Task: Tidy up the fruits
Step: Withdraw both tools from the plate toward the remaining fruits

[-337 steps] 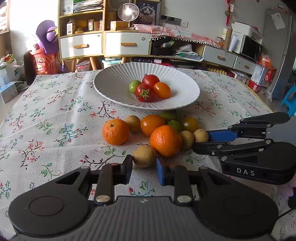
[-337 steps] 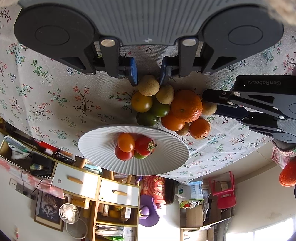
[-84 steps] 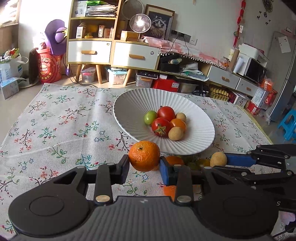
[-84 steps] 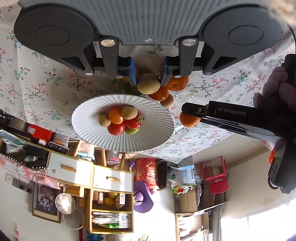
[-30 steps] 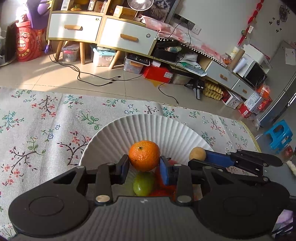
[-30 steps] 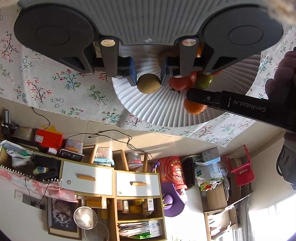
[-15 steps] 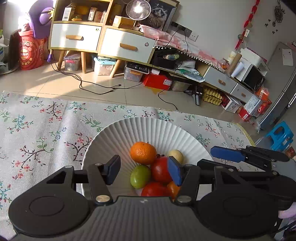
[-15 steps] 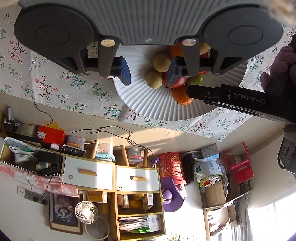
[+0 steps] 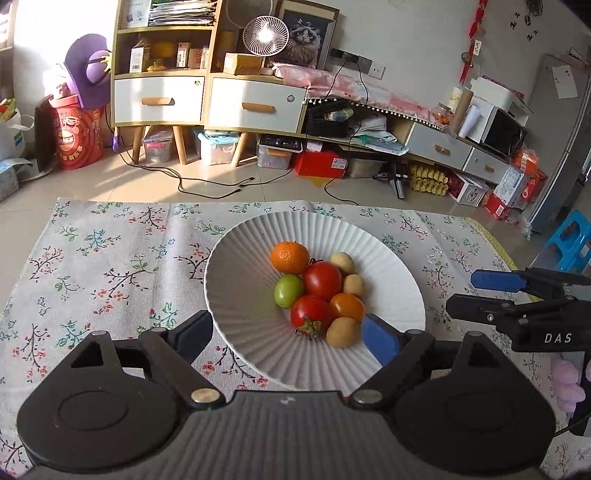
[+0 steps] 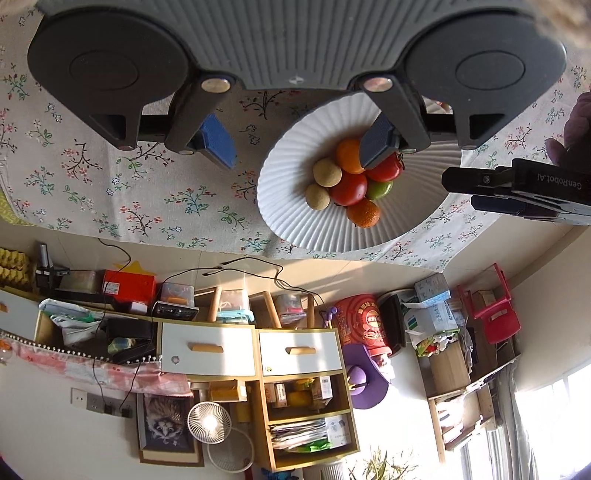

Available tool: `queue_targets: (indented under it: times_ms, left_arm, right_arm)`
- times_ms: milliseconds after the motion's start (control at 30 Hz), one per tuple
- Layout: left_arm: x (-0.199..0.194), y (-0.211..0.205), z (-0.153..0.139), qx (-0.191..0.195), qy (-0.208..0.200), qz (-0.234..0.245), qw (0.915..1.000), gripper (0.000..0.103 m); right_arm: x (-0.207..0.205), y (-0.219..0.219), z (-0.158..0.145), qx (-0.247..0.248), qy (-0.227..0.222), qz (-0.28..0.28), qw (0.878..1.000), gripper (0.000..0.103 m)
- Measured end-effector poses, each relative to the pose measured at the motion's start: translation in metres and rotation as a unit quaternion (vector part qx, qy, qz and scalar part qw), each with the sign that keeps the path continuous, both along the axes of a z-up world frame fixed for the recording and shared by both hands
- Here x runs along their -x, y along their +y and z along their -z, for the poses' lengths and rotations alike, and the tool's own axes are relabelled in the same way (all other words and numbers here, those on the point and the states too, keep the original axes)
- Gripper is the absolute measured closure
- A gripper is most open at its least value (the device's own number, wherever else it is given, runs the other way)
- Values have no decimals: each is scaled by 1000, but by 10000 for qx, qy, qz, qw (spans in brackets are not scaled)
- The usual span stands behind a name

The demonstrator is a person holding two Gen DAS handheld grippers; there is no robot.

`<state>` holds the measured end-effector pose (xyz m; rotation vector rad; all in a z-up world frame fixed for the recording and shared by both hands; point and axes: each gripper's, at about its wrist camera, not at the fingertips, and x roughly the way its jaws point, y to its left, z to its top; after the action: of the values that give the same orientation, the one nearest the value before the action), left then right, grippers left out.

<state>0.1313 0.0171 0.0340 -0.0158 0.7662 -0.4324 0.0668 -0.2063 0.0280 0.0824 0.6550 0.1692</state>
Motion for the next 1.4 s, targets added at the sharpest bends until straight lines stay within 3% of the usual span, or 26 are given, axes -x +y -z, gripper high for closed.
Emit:
queue_targets:
  times_ms: [267, 567, 1000, 1400]
  left_arm:
    - [34, 3, -6, -103, -71, -61, 9999, 4]
    - [62, -8, 4, -435, -165, 47, 9989, 4]
    - [91, -4, 30, -446, -369, -60, 9983, 4]
    - [101, -20, 61, -665, -441, 161, 9967, 4]
  right_arm:
    - [25, 7, -3, -43, 46, -61, 10000, 18]
    - [49, 12, 0, -99, -44, -196, 9997, 7]
    - [66, 14, 21, -175, 83, -119, 9997, 4]
    - [65, 28, 48, 299, 296, -185, 9989, 4]
